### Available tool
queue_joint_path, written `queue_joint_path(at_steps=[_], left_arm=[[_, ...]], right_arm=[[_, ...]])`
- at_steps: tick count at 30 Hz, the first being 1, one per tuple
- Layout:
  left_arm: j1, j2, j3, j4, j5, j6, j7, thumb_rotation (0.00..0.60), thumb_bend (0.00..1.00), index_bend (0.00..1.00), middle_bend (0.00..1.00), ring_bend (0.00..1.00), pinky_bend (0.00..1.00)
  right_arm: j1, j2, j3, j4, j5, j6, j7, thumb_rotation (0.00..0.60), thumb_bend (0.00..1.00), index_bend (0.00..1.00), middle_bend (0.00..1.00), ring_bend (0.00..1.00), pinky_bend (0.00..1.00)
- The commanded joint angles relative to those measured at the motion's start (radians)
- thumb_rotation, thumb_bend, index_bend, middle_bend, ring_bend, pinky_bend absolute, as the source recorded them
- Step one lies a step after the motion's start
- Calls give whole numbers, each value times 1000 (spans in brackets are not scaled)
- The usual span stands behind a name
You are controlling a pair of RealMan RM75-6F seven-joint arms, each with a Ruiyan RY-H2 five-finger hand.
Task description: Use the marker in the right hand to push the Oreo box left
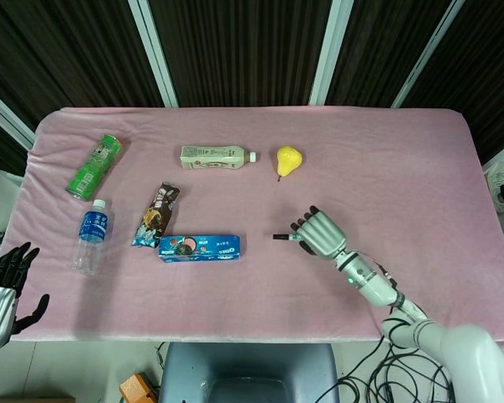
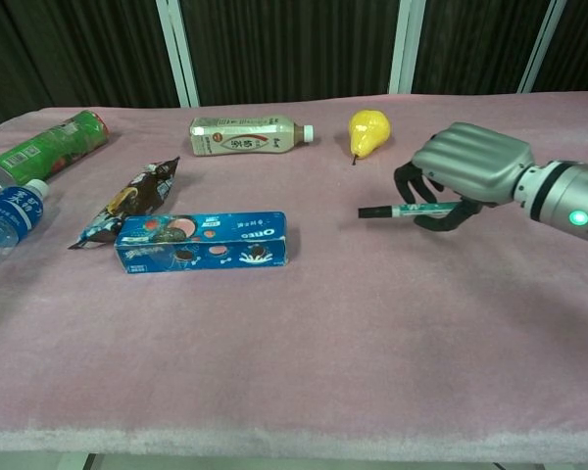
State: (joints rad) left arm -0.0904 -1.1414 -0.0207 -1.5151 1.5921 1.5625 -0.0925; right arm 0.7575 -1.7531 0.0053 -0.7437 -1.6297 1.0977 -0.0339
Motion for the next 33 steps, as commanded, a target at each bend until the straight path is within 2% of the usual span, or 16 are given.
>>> queue_joint_path(at_steps=[1, 7, 10, 14, 18, 23, 27, 30, 31, 33], left_arm=[[-3, -2, 1, -3, 0, -7, 7, 600, 379, 0, 0, 0, 111], [-10, -6, -1, -6, -6, -22, 21, 600, 379, 0, 0, 0, 111], [-13, -6, -1, -7, -9, -30, 26, 600, 379, 0, 0, 0, 111], [-13, -5, 0, -8, -10, -33, 27, 600, 379, 0, 0, 0, 111], [-10, -5, -5, -9, -19, -28, 27, 600, 379, 0, 0, 0, 111], [-5, -2, -4, -8, -15, -17, 19, 600, 380, 0, 0, 0, 111], [-1, 1, -5, -8, -15, -12, 12, 600, 379, 0, 0, 0, 111], [2, 3, -4, -10, -13, -5, 10, 600, 378, 0, 0, 0, 111], [4, 4, -2, -9, -9, -2, 9, 600, 379, 0, 0, 0, 112], [5, 5, -1, -8, 1, 6, 0, 600, 377, 0, 0, 0, 111]], right_arm=[[-30, 5, -15, 51, 25, -32, 45, 600, 525, 934, 725, 617, 507], [-44, -31, -36, 141, 18, -44, 118, 600, 525, 875, 725, 607, 507], [-43, -40, -41, 163, 19, -69, 125, 600, 525, 751, 686, 566, 508], [-45, -40, -44, 166, 22, -84, 132, 600, 525, 533, 612, 512, 508], [-50, -28, -43, 154, 30, -101, 131, 600, 525, 449, 575, 488, 505], [-74, 21, -22, 84, 42, -37, 118, 600, 525, 261, 497, 426, 490], [-116, 107, 0, -48, 47, 71, 70, 600, 525, 202, 449, 387, 489], [-171, 220, 9, -230, 69, 135, -29, 600, 506, 157, 364, 303, 433], [-206, 285, 8, -342, 98, 146, -101, 600, 485, 137, 328, 268, 406], [-280, 408, 0, -567, 173, 162, -240, 600, 353, 51, 183, 137, 298]])
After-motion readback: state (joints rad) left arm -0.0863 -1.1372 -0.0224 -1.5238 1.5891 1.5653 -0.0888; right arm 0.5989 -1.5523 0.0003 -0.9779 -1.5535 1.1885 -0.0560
